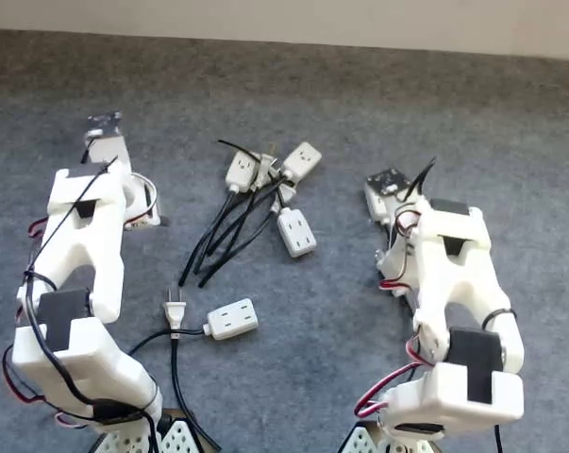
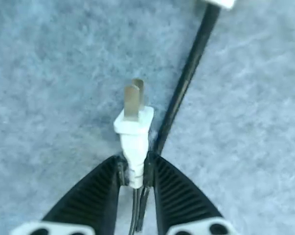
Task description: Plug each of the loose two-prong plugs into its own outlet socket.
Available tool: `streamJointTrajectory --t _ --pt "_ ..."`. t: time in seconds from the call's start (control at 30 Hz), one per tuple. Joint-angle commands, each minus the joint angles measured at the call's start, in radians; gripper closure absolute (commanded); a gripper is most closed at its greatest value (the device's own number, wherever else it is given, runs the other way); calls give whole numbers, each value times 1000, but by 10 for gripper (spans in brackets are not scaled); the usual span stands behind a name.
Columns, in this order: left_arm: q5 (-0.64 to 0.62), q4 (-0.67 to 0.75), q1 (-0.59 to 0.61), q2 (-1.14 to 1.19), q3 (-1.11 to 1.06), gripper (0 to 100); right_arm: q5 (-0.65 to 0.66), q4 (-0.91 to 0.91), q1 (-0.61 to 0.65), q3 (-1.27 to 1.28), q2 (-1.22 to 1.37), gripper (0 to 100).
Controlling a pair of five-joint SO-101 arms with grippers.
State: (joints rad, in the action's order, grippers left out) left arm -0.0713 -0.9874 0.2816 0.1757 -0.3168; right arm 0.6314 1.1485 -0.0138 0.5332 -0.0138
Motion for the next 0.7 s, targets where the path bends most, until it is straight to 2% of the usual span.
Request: streamJointTrajectory --t 0.0,0.17,0.33,0.5,0.67 --pt "87 -118 -71 -15 102 762 -26 122 -5 -102 -176 991" --pt "161 -295 -147 -15 257 762 21 286 8 -142 -429 991" --pt "232 -503 -236 -50 490 761 6 311 93 -94 -590 991" --pt "247 -634 -334 -277 599 704 -115 243 305 -7 -693 991" --pt "305 -658 -380 -598 437 669 -207 177 530 81 -759 991"
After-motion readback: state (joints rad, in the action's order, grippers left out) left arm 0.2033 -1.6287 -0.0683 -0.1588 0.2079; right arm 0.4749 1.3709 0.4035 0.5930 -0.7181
